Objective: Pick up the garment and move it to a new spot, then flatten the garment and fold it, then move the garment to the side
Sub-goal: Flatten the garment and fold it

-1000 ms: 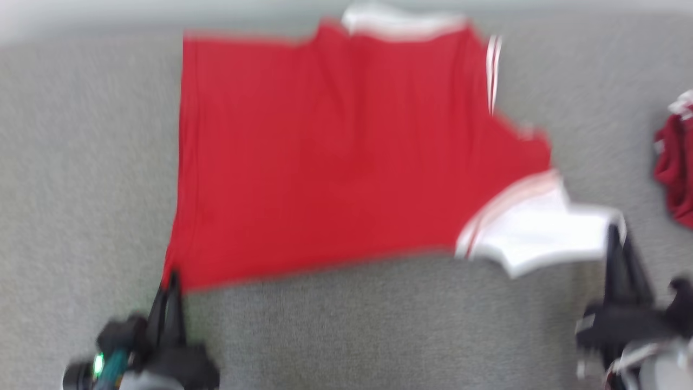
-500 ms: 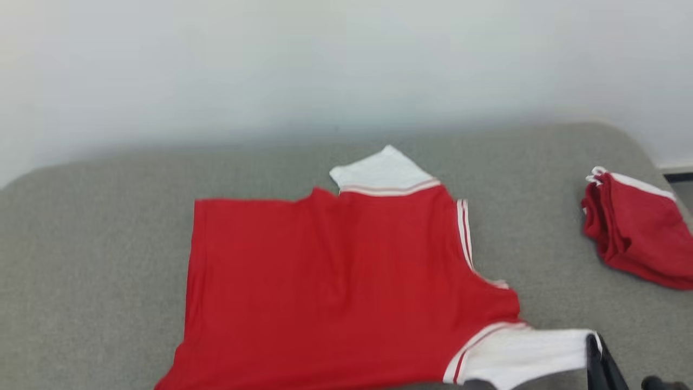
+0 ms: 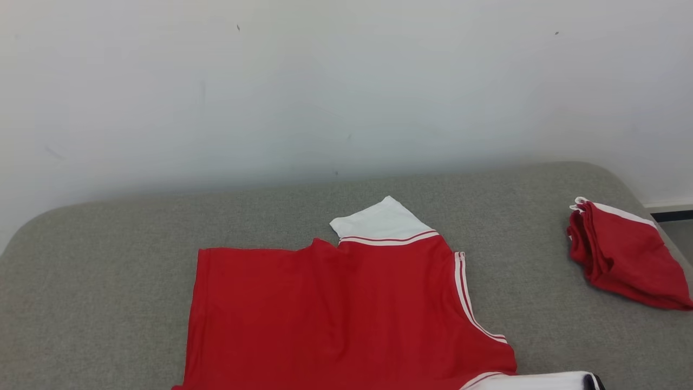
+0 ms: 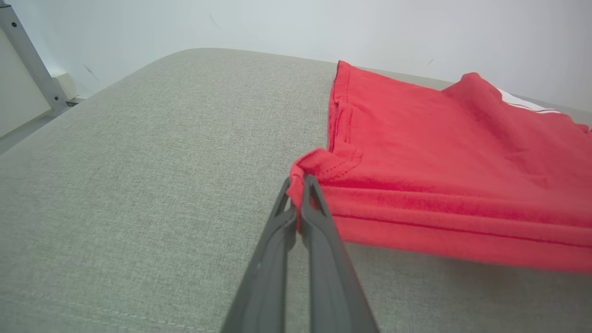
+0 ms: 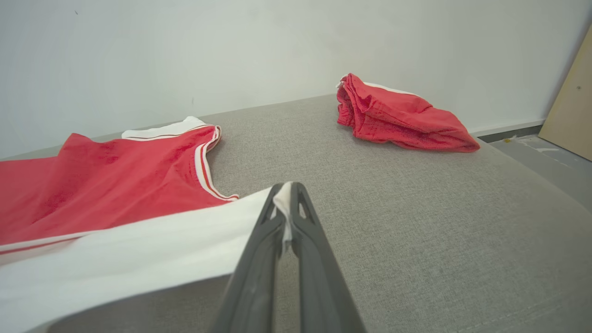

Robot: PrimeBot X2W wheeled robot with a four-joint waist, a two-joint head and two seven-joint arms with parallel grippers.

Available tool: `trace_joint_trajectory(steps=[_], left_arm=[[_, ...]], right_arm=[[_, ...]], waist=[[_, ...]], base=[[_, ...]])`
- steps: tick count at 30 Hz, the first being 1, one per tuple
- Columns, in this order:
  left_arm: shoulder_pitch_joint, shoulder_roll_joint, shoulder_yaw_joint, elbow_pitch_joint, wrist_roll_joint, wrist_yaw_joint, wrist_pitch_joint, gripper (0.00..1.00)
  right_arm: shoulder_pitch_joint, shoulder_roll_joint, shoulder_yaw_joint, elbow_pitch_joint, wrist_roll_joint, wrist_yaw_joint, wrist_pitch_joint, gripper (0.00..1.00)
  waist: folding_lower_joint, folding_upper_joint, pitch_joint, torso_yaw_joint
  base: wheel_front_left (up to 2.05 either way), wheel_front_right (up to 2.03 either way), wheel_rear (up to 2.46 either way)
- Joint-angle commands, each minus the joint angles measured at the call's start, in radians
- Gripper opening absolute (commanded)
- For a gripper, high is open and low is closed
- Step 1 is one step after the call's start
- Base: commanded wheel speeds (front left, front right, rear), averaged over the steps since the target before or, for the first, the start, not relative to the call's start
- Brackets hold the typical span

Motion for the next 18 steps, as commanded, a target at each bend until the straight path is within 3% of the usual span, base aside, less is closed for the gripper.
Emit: trace_joint_trajectory(steps=[1,6,18], left_arm=[[0.007,0.016,0.016,-0.009,-0.015,-0.001,-0.003,0.0],[-0.059,0.013,-0.02,-0.018,-0.009,-0.003,-0.003,0.0],[-0.248,0.012,-0.107,0.069,-0.017,0.036,-0.003,0.0]], right_arm=[[-0.001,-0.012,-0.006,-0.009,-0.003,-0.008,-0.001,0.0],[-0.071,-0.014,0.05,0.0,0.018,-0.006,-0.001,0.0],[-0.314,-0.05,0.103,0.208,0.019,-0.006,-0.001,0.0]], waist=[[0.0002,0.0002,0.006,0.001],[0.0002,0.0002,0.048,0.005],[0.0002,0.0002,0.177,0.041]], base=[[0.0,0.0,0.0],[0.0,0.0,0.0],[0.0,0.0,0.0]])
